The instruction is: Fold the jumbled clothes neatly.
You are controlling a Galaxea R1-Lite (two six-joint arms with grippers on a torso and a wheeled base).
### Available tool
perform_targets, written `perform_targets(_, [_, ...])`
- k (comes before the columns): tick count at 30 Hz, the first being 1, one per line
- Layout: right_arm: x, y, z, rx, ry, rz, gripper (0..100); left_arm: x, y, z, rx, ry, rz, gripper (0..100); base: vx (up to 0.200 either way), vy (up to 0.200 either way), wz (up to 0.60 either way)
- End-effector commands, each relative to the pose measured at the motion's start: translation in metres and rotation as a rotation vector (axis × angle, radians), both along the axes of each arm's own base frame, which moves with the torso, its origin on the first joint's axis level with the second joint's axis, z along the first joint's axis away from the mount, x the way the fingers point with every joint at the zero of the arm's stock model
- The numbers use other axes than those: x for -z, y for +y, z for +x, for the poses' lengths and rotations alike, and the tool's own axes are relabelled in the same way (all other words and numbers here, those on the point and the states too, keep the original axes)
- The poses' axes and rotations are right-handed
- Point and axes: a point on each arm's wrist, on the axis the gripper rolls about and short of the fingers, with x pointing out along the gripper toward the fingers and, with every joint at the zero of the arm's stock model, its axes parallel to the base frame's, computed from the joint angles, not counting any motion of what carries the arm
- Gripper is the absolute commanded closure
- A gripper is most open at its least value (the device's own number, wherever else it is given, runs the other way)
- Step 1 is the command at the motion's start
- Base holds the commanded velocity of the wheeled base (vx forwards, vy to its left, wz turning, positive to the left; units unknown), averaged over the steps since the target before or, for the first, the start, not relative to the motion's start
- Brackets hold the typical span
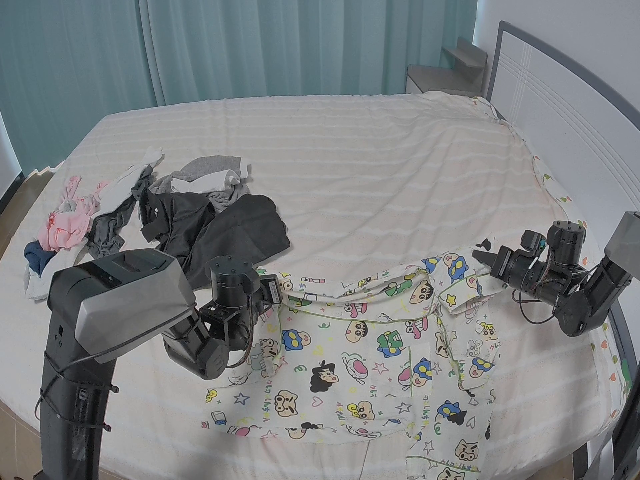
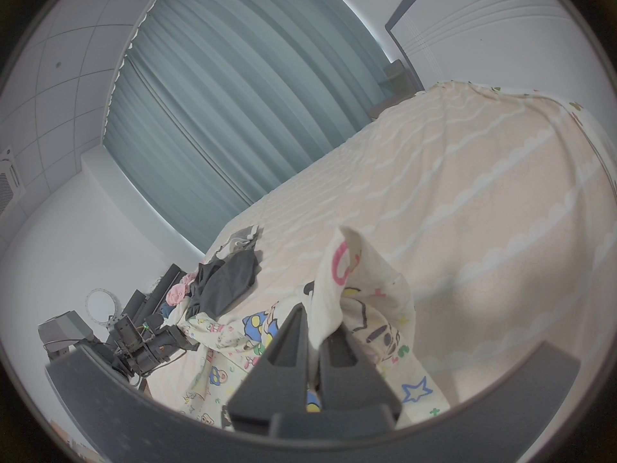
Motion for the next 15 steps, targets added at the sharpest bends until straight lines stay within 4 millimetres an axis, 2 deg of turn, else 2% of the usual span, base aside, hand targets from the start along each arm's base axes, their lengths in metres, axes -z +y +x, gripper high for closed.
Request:
perform_targets(1, [0.024, -0.007, 0.013, 0.022, 0.047, -0.002, 100, 0.009, -0.007, 0.015, -0.034, -0.031, -0.012, 100, 0.0, 0.0, 0.0])
perform_targets(9, [0.04, -0.016, 0.03, 0.06, 0.055, -0.006, 100, 0.022, -0.008, 0.019, -0.038, -0.019, -0.009, 100, 0.0, 0.0, 0.0])
perform_targets(10, [0.042, -0.016, 0.032, 0.06, 0.056, -0.006, 0, 0.024, -0.007, 0.02, -0.04, -0.019, -0.009, 0, 0.0, 0.0, 0.0])
perform_targets(15, [0.046, -0.016, 0.038, 0.06, 0.042, -0.005, 0, 0.028, -0.007, 0.025, -0.05, -0.036, -0.016, 0, 0.0, 0.0, 0.0])
